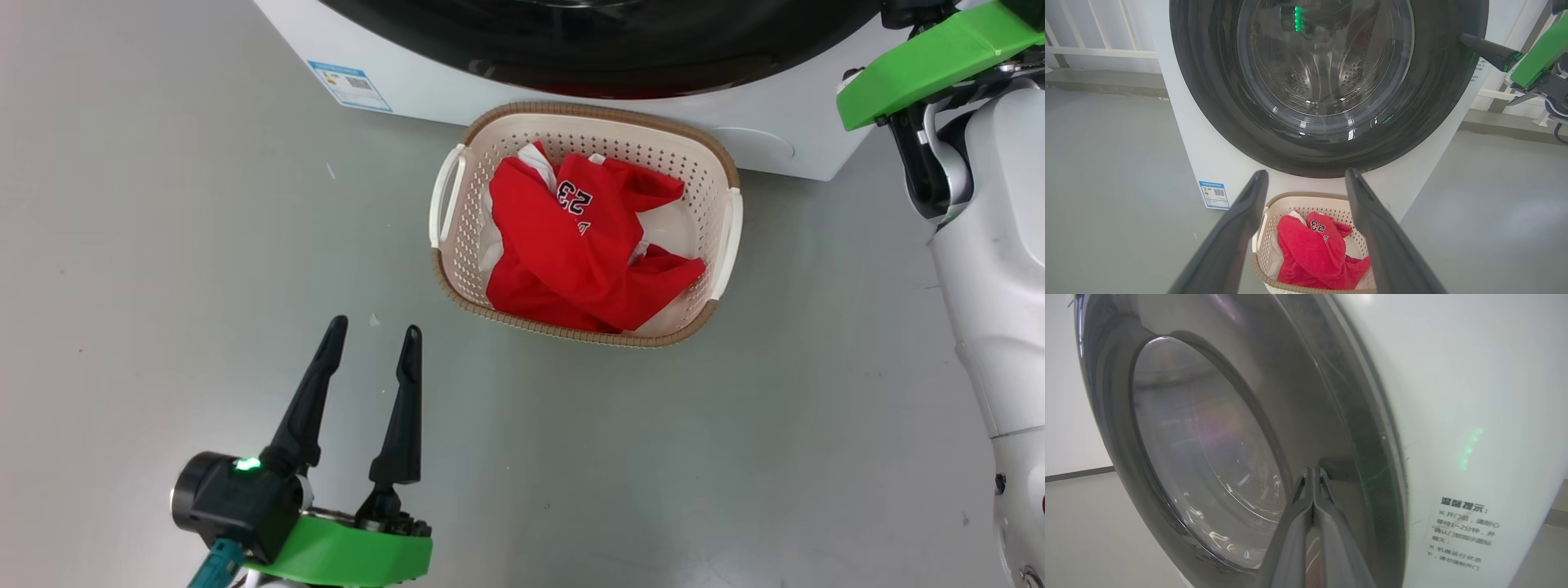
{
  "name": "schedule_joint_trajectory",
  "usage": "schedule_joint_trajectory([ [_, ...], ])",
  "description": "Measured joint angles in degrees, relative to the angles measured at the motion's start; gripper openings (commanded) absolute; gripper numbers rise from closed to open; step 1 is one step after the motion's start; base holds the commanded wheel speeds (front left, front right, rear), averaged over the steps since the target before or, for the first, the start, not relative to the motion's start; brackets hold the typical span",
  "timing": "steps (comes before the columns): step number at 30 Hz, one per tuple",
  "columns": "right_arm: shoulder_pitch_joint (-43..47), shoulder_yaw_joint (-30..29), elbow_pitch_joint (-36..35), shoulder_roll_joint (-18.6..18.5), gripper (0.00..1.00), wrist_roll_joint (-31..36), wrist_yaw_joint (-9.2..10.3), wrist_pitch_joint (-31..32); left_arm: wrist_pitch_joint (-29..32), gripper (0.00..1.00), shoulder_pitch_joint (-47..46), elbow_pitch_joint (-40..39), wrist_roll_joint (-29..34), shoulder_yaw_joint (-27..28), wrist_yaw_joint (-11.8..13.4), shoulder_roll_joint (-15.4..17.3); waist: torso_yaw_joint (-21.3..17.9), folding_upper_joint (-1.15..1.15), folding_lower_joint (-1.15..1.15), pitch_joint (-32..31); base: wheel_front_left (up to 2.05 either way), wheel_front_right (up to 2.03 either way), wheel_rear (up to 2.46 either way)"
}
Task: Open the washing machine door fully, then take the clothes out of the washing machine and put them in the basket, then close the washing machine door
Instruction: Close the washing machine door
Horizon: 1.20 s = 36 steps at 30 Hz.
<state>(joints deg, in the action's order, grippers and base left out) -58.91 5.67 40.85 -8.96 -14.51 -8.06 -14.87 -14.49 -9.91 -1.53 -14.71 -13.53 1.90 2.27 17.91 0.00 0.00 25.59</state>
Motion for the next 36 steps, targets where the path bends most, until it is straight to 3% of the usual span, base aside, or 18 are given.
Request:
schedule_joint_trajectory([
  [7, 1.23, 2.43, -3.23, 0.29, 0.00, -0.11, 0.35, 0.00, 0.00, 1.00, 0.00, 0.00, 0.00, 0.23, 0.01, 0.00, -1.59, 0.00, 0.00, -0.59, 0.00, 0.00, 0.00],
  [8, 1.97, 3.12, -3.91, 0.43, 0.07, -0.10, 0.35, 0.00, 0.00, 1.00, 0.00, 0.02, 0.00, 0.24, 0.00, -0.01, -1.92, 0.00, 0.00, -0.68, 0.00, 0.00, 0.00],
  [9, 2.97, 4.04, -4.50, 0.67, 0.27, -0.10, 0.35, 0.00, 0.00, 1.00, 0.00, 0.07, 0.00, 0.29, 0.00, -0.01, -2.27, 0.00, 0.00, -0.79, 0.00, 0.00, 0.00],
  [10, 4.09, 4.86, -5.02, 0.88, 0.41, -0.10, 0.35, 0.00, 0.00, 1.00, -0.01, 0.08, 0.00, 0.35, 0.00, -0.01, -2.63, 0.00, 0.00, -0.89, 0.00, 0.00, 0.00],
  [12, 6.52, 6.82, -6.13, 1.55, 0.56, -0.10, 0.35, 0.00, 0.00, 1.00, -0.01, 0.23, 0.00, 0.62, -0.25, -0.01, -3.40, 0.00, 0.00, -1.12, 0.00, 0.00, 0.00],
  [13, 7.66, 7.98, -6.75, 1.92, 0.88, -0.10, 0.35, 0.00, 0.00, 1.00, -0.01, 0.37, 0.00, 0.77, -0.47, 0.00, -3.80, 0.00, 0.00, -1.26, 0.00, 0.00, 0.00],
  [14, 8.71, 8.83, -7.39, 2.27, 1.00, -0.11, 0.35, 0.00, 0.00, 1.00, -0.01, 0.49, 0.00, 0.89, -0.49, 0.00, -4.23, 0.00, 0.00, -1.39, 0.00, 0.00, 0.00],
  [22, 17.05, 11.43, -15.80, 3.72, 1.00, -0.30, 0.35, 0.01, 0.00, 1.00, -0.01, 1.01, 0.12, 2.05, -0.98, 0.00, -7.68, 0.00, 0.00, -3.02, 0.00, 0.00, 0.00],
  [36, 33.92, 3.39, -29.40, 4.42, 1.00, 1.75, 0.35, 0.00, 0.00, 1.00, 0.85, 0.78, 0.63, 4.59, -0.91, 0.11, -13.64, 0.00, 0.00, -6.96, 0.00, 0.00, 0.00],
])
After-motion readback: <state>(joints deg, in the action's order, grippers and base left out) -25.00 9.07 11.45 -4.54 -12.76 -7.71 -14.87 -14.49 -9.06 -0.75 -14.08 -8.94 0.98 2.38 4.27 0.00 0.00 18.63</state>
